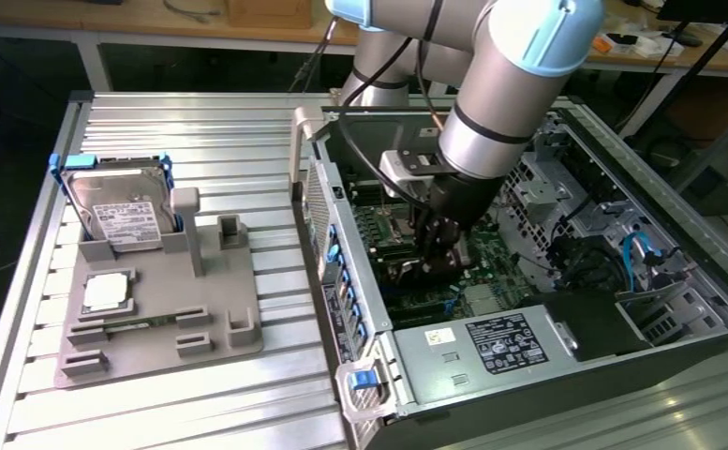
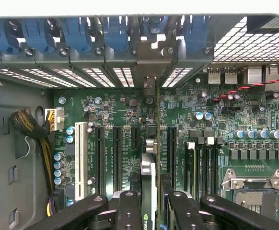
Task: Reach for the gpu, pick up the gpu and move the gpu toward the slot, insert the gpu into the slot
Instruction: 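Insert the gpu into the slot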
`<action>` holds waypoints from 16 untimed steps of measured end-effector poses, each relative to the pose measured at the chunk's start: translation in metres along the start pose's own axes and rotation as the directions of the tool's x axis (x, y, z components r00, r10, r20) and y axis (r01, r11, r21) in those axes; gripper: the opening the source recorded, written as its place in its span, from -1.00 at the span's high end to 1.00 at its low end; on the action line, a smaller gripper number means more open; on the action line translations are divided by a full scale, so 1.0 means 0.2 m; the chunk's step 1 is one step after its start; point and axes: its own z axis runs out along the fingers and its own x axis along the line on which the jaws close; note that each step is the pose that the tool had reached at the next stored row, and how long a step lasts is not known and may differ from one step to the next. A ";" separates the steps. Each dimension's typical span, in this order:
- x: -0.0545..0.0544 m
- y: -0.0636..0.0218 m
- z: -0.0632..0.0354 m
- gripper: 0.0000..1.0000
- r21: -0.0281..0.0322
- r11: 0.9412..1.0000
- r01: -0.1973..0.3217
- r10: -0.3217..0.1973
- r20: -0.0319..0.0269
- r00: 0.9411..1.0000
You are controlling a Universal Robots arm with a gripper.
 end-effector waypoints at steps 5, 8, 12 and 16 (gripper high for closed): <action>0.00 0.004 0.008 0.47 0.000 1.000 0.000 0.000 0.000 1.000; 0.00 0.006 0.014 0.47 0.000 1.000 0.000 0.000 0.000 1.000; 0.00 0.008 0.021 0.47 0.000 1.000 0.000 0.000 0.000 1.000; 0.00 0.009 0.032 0.47 0.000 1.000 0.000 0.000 0.000 1.000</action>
